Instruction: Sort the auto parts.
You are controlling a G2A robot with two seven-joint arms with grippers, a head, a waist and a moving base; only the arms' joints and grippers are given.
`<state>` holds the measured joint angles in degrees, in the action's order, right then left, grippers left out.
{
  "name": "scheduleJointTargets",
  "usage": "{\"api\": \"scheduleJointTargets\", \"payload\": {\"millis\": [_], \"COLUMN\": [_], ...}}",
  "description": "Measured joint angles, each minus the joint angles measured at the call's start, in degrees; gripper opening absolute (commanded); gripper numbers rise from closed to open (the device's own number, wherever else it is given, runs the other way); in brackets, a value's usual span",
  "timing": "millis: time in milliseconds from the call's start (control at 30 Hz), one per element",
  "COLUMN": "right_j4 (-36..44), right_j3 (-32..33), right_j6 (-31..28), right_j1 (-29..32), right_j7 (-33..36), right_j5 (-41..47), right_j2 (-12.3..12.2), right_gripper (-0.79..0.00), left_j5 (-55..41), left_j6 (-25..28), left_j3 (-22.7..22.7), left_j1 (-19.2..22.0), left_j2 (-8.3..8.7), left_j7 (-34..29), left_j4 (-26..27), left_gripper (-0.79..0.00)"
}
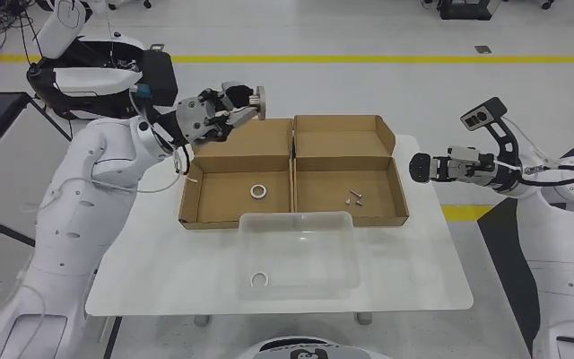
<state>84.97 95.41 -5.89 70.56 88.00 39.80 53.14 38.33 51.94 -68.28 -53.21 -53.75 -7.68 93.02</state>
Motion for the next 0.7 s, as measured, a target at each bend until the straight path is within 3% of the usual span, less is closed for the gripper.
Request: {"api": "scheduleJointTargets", "payload": {"millis": [167,467,700], "right_j4": [0.00,0.00,0.00], "right_j3": [0.00,0.00,0.00], "right_j6": [0.00,0.00,0.00], "right_j1": [0.00,0.00,0.00], "right_j7": [0.00,0.00,0.00], "right_j5": [0.00,0.00,0.00], "right_j2": [0.00,0.00,0.00], "right_gripper": [0.000,0.000,0.000], "left_j5": [2.51,10.00,15.00], "left_j6": [-0.07,-0.85,-1.25], "left_j3": [1.49,1.44,3.96], "left_j1": [0.32,-1.80,1.20], "left_j2": [0.14,1.09,0.82], "left_j7": [-6.93,-17.48,-22.42], "left_j4": [-3.58,-3.41,-5.56], "left_gripper": [-0.785,-0.785,-0.785]}}
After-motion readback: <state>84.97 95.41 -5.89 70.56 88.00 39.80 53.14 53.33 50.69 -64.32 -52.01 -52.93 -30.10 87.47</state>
